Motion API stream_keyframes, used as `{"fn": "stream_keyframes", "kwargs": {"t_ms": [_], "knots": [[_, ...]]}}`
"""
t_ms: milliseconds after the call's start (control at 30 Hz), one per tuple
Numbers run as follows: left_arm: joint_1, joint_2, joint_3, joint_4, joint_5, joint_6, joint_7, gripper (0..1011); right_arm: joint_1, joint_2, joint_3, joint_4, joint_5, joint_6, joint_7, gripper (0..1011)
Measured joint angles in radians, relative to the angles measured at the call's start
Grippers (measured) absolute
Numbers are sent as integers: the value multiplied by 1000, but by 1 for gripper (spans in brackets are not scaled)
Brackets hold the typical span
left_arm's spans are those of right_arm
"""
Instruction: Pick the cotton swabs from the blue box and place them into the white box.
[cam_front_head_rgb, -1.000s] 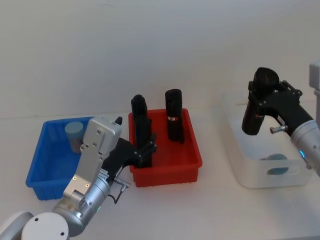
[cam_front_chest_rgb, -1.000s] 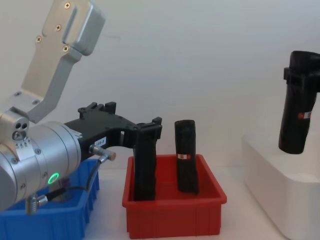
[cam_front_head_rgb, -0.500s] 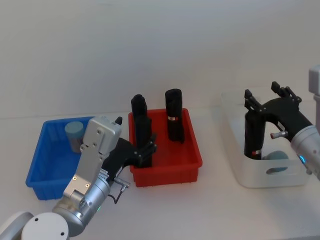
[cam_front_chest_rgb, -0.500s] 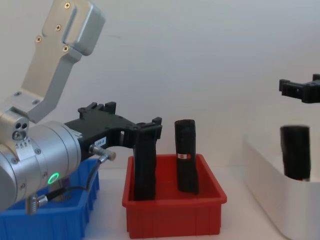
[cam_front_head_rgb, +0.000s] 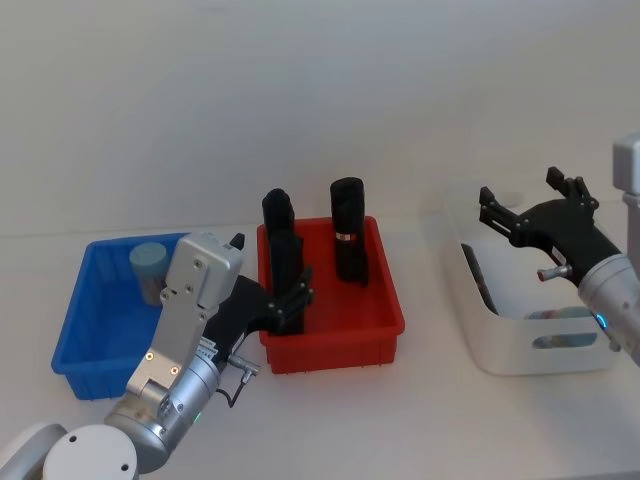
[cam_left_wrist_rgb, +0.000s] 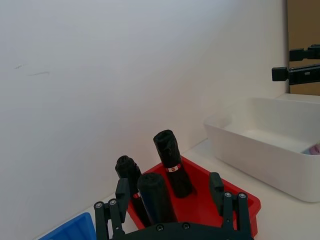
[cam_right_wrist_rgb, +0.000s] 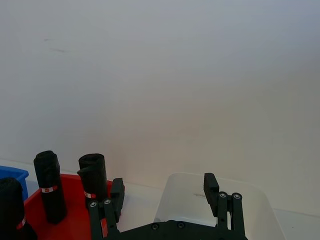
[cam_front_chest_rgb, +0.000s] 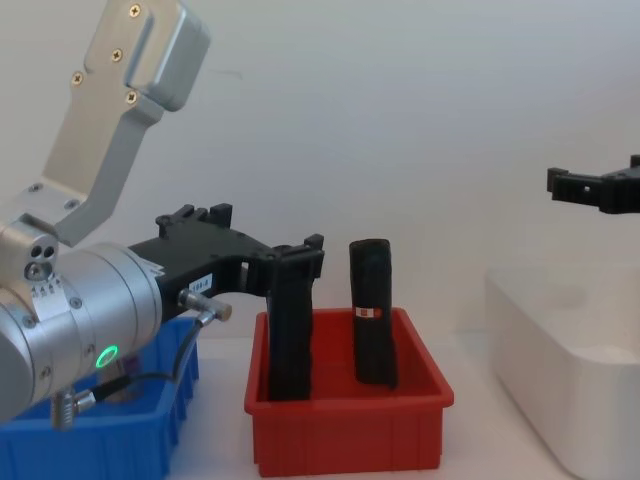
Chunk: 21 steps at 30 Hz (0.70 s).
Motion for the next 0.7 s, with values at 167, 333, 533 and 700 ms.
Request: {"fn": "stream_keyframes", "kwargs": {"t_ms": [167,333,533,700], "knots": [[0,0,0,0,0,0,0,1004,0,-1,0,2,-1,-3,2,1002],[0,0,0,0,0,0,0,1004,1,-1,1,4,-1,-5,3,1002],[0,0,0,0,0,0,0,1004,2,-2,1,5,-2,-6,4,1002],[0,0,0,0,0,0,0,1004,2,-2,1,6,-3,-7,5,1002]]}}
